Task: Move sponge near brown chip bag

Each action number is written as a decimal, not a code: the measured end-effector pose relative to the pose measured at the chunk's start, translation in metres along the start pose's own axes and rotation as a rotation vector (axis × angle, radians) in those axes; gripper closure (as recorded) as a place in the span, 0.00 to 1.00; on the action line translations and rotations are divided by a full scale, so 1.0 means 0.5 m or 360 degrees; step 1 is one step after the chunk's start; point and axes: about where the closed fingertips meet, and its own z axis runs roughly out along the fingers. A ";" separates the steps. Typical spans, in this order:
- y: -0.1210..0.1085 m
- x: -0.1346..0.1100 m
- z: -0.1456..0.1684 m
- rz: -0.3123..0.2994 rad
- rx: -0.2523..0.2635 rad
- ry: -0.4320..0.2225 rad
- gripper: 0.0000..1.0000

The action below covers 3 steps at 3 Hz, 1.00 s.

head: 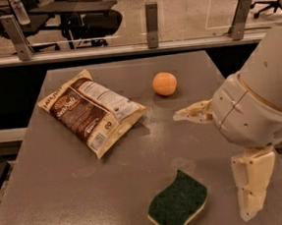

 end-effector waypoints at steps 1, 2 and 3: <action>0.020 -0.026 0.051 -0.0112 -0.0072 0.0001 0.00; 0.036 -0.041 0.115 -0.0189 -0.0153 0.0030 0.00; 0.043 -0.046 0.160 -0.0216 -0.0213 0.0047 0.00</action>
Offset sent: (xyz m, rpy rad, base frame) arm -0.0366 0.0464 -0.0893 -0.0975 0.0816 0.2085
